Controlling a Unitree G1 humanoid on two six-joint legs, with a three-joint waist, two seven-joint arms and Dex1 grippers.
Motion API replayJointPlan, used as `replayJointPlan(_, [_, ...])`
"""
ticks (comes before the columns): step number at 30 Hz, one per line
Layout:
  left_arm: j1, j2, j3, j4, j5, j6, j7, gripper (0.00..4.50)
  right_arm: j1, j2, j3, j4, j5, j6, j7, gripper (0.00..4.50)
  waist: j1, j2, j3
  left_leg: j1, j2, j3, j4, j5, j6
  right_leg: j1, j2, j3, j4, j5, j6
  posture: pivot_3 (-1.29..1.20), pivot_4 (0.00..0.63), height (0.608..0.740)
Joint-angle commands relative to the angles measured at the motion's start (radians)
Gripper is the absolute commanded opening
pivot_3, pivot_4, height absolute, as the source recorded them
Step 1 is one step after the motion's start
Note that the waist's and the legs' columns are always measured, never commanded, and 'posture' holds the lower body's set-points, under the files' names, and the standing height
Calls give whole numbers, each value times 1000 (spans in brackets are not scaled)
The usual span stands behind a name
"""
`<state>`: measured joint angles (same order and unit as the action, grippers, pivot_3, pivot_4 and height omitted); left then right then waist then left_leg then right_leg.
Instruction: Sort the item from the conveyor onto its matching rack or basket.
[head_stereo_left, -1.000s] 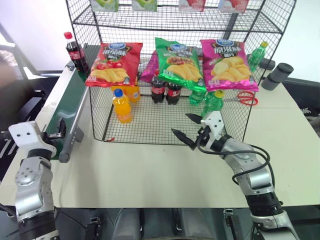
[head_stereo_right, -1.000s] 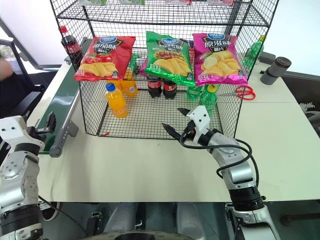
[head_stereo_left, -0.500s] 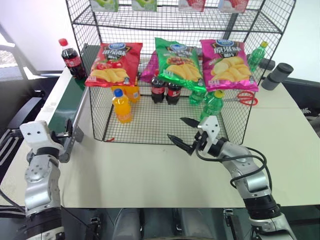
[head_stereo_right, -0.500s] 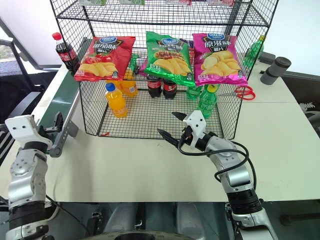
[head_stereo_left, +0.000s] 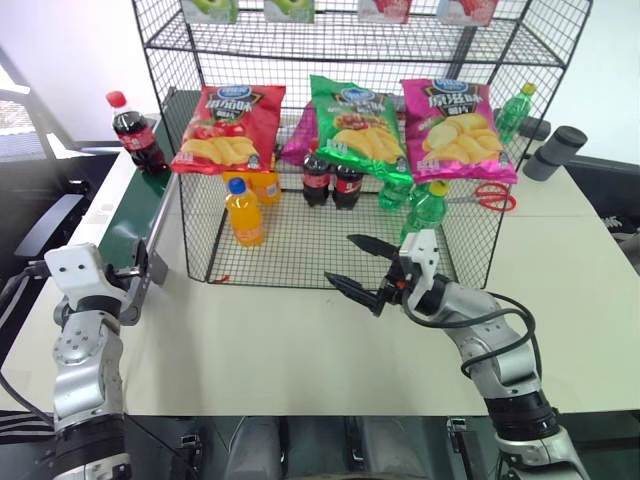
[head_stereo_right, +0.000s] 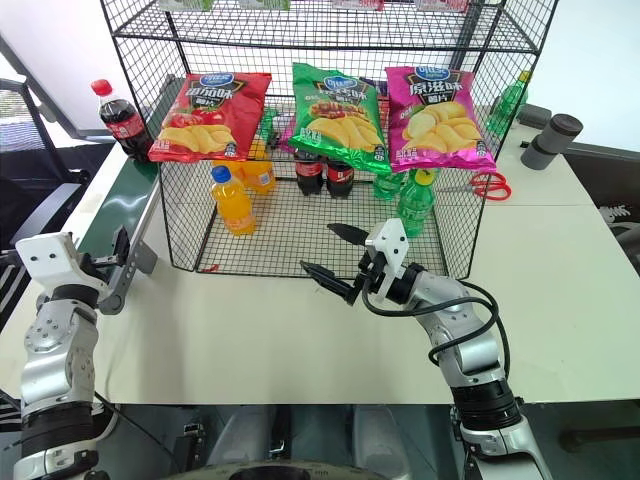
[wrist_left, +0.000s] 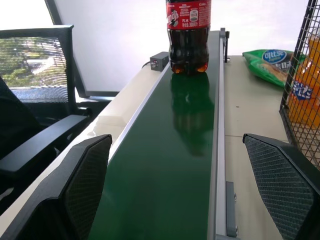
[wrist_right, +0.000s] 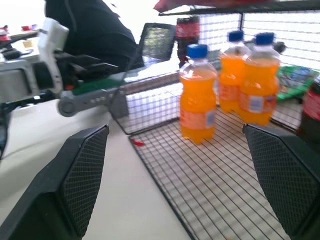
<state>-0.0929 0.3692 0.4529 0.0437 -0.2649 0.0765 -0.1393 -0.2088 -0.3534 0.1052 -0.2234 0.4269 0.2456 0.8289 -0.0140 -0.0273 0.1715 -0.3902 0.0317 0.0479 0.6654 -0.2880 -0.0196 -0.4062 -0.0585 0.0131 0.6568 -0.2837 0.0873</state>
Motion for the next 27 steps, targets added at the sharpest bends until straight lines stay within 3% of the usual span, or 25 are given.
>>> replayJointPlan(1, [-13, 15, 4, -6, 6, -28, -7, 4500, 6, -2, 5, -37, 2, -10, 1, 4461, 0, 0, 0, 0, 0, 0, 0, 0, 0, 0, 0, 0, 0, 0, 0, 0, 150, 740])
replayJointPlan(27, [-46, 60, 14, 69, 15, -53, -39, 4500, -7, 33, 33, 16, -70, -80, -20, 4461, -1, 0, 0, 0, 0, 0, 0, 0, 0, 0, 0, 0, 0, 0, 0, 0, 150, 740])
